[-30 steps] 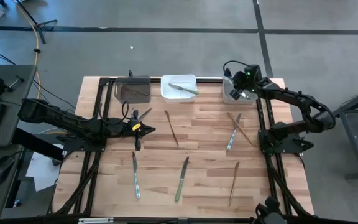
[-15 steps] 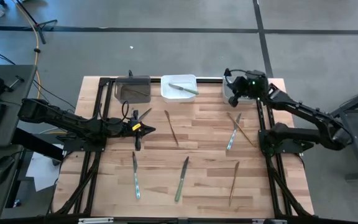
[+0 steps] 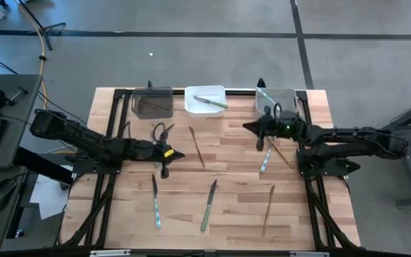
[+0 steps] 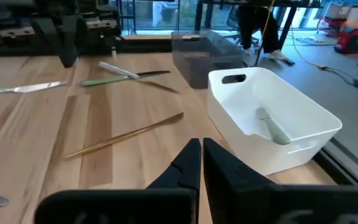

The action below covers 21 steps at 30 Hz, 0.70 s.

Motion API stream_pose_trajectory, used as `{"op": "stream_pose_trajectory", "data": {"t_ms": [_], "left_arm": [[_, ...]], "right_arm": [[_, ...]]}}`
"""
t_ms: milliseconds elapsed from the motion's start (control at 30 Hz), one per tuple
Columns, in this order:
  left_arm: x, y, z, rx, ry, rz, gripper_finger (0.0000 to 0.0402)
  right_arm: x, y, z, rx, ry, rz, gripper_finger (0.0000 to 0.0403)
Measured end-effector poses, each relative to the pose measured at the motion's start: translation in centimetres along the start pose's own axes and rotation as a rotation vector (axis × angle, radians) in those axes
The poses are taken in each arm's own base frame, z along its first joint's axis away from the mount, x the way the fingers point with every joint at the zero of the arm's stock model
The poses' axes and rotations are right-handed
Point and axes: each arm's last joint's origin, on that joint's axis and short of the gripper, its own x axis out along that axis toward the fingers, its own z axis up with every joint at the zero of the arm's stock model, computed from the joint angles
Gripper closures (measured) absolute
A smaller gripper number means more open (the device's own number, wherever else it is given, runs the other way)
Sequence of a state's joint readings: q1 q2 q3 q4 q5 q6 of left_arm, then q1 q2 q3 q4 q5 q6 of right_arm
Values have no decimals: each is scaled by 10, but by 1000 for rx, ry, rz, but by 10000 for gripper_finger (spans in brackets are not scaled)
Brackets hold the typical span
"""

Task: Sort silverware by color (type)
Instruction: Put the blue patterned knife into the gray bin

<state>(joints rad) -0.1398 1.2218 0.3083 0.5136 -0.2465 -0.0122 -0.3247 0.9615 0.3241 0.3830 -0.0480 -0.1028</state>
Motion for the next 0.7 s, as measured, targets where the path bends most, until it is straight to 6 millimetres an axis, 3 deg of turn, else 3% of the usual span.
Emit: {"op": "stream_pose_trajectory", "data": {"t_ms": [233, 533, 700], "left_arm": [[11, -2, 10, -65, 207, 41, 379], [-14, 11, 23, -92, 582, 295, 326], [-24, 22, 22, -230, 768, 345, 299]], "right_arm": [[-1, 25, 2, -45, -5, 8, 402], [-3, 40, 3, -68, -7, 1, 402], [-3, 41, 3, -71, -8, -1, 402]]}}
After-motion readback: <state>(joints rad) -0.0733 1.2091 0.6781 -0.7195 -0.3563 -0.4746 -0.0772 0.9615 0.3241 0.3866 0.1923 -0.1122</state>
